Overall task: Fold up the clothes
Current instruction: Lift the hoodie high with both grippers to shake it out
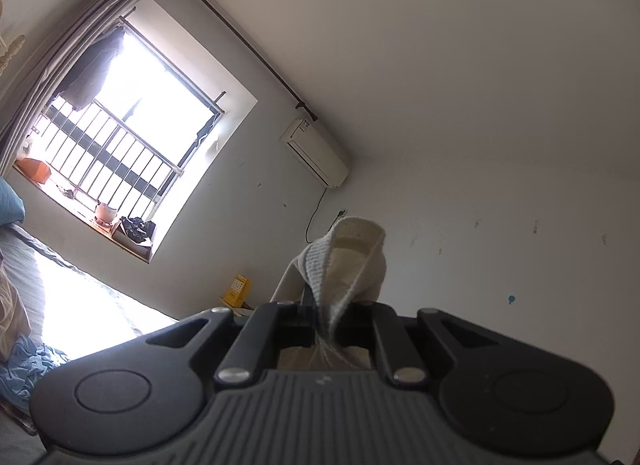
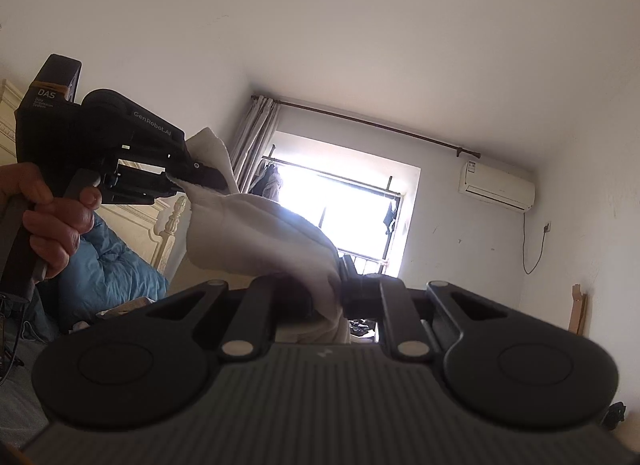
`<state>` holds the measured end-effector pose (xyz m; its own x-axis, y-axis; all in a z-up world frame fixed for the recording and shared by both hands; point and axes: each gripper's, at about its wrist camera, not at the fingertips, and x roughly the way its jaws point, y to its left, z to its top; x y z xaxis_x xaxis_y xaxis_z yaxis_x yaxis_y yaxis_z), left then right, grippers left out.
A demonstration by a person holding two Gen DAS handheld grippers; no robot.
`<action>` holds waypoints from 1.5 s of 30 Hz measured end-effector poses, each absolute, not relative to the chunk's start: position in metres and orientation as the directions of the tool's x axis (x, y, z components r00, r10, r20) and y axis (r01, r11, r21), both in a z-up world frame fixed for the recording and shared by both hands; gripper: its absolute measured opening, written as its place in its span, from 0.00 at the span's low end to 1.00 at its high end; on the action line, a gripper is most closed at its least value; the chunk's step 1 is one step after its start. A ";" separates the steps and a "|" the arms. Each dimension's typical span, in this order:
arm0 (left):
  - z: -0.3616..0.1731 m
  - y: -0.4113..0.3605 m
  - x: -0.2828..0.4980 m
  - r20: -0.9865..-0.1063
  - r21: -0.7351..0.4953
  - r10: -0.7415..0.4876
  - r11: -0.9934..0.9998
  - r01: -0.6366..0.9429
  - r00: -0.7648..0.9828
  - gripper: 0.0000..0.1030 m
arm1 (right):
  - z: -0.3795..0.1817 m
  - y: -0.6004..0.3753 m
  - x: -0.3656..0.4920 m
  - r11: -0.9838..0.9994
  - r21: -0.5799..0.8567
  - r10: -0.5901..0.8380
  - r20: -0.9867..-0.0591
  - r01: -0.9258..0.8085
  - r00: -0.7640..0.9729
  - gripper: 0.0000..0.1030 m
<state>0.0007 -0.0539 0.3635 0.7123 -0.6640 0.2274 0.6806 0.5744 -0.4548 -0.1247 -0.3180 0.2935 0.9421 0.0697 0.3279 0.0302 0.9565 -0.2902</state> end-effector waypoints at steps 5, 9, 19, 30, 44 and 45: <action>0.378 -0.043 -0.035 0.318 -0.410 -0.629 0.583 0.702 0.709 0.08 | 0.307 -0.303 -0.142 0.946 -0.323 0.099 0.375 0.030 0.922 0.10; 0.399 -0.041 -0.075 0.386 -0.320 -0.598 0.627 0.710 0.702 0.08 | 0.320 -0.296 -0.155 0.943 -0.331 0.121 0.425 0.030 0.897 0.10; 0.410 -0.047 -0.103 0.396 -0.250 -0.565 0.693 0.677 0.724 0.08 | 0.331 -0.303 -0.177 0.953 -0.302 0.155 0.504 0.005 0.849 0.10; 0.376 -0.067 -0.014 0.295 -0.297 -0.538 0.734 0.611 0.790 0.09 | 0.302 -0.333 -0.100 0.957 -0.291 0.114 0.403 0.009 0.908 0.10; 0.178 -0.113 0.310 -0.240 -0.300 -0.440 0.881 0.365 0.865 0.19 | 0.153 -0.372 0.215 0.986 -0.162 0.018 -0.076 -0.031 0.997 0.10; 0.155 -0.114 0.329 -0.302 -0.293 -0.427 0.892 0.343 0.852 0.24 | 0.134 -0.371 0.239 0.989 -0.144 0.015 -0.128 -0.034 0.992 0.10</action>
<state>0.3287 -0.1142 0.1554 0.8524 -0.4271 -0.3017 0.3435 0.8924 -0.2928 0.2388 -0.3709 0.1336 0.9917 0.0153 -0.1278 -0.0338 0.9890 -0.1441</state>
